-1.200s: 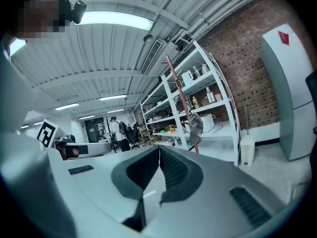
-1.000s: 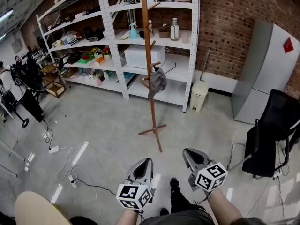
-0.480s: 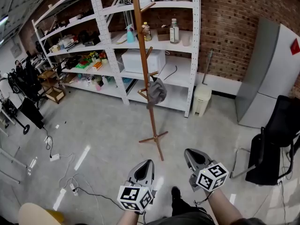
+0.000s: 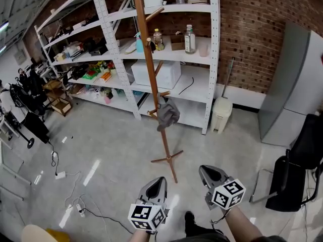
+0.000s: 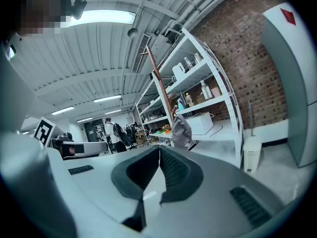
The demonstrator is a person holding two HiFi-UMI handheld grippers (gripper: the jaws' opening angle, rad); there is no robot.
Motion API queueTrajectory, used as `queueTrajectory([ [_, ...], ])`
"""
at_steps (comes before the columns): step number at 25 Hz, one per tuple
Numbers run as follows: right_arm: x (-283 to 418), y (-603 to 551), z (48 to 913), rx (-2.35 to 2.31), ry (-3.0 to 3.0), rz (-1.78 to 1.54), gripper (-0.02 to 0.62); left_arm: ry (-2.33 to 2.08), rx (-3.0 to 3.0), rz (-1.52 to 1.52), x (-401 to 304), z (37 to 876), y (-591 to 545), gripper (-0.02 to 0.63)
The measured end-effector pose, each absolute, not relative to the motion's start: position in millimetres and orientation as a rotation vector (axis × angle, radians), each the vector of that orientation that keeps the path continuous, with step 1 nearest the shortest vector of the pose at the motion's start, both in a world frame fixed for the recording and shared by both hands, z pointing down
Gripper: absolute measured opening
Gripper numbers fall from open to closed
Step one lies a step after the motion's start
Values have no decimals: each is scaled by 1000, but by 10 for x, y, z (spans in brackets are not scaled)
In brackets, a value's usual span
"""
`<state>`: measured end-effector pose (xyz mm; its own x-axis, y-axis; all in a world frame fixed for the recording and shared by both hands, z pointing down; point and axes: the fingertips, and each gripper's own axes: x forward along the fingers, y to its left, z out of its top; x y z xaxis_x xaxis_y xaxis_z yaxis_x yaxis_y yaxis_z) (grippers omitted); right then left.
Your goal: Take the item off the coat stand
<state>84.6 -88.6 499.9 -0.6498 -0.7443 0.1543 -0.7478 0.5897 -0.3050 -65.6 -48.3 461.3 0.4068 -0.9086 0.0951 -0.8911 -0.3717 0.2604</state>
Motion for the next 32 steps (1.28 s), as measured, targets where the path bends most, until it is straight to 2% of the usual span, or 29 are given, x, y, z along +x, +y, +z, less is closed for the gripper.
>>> queueTrajectory([
  [9,892,-1324,4980,1245,-2818,545,9,-1632,2380,-107,-522,4552,-904,6],
  [17,924,-1671,4901,1202,-2827,401,9,-1658,2375,-103,-421,4505,-1240,6],
  [32,796,-2118,4983,1145,-2873,396,9,-1640,2377,-96,-496,4653,-1818,6],
])
